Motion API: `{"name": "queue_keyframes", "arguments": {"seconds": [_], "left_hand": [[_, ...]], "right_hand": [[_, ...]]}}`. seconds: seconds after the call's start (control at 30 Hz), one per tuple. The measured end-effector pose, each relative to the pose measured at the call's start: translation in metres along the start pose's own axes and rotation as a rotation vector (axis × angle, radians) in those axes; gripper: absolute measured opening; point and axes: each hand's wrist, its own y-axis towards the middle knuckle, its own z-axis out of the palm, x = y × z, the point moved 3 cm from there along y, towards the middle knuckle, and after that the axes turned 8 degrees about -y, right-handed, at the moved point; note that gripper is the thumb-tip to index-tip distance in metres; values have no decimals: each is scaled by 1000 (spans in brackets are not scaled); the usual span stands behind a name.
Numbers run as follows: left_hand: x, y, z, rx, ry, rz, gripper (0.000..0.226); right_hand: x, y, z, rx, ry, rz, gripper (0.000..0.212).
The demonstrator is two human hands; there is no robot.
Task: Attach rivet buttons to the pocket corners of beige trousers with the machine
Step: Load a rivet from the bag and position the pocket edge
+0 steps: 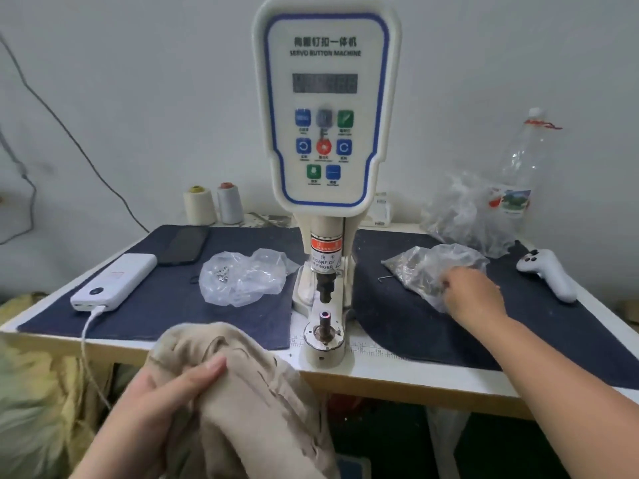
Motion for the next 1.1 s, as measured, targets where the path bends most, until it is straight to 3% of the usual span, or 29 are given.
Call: {"name": "queue_keyframes", "arguments": {"seconds": [0.1,0.17,0.2,0.33,0.43,0.67,0.83,0.9,1.03,1.1], "left_hand": [[-33,31,-7,-92,171,194,26],[-37,64,-15,-188,388,308,6],[-32,83,-18,-205,502,315,6],[-3,134,-29,-335,1046,239,43],[8,148,-33,-389,1295,216,48],[14,159,-44,-346,1279,158,45],[17,160,-47,-347,1264,156,47],[17,160,-46,-341,1279,153,47],[16,161,-48,-353,1271,169,47],[17,162,-49,-356,1270,170,47]], "right_hand": [[0,6,4,-2,51,-32,24],[0,8,5,3,108,-37,21],[0,8,5,4,123,-35,19],[7,4,5,27,104,-58,22],[11,3,-1,97,66,-58,16],[23,5,-17,310,88,-31,23],[20,15,-7,365,-2,-37,26],[16,19,-2,346,-5,-58,17],[15,24,1,120,-34,-193,13],[15,27,3,112,-62,-203,10]]}}
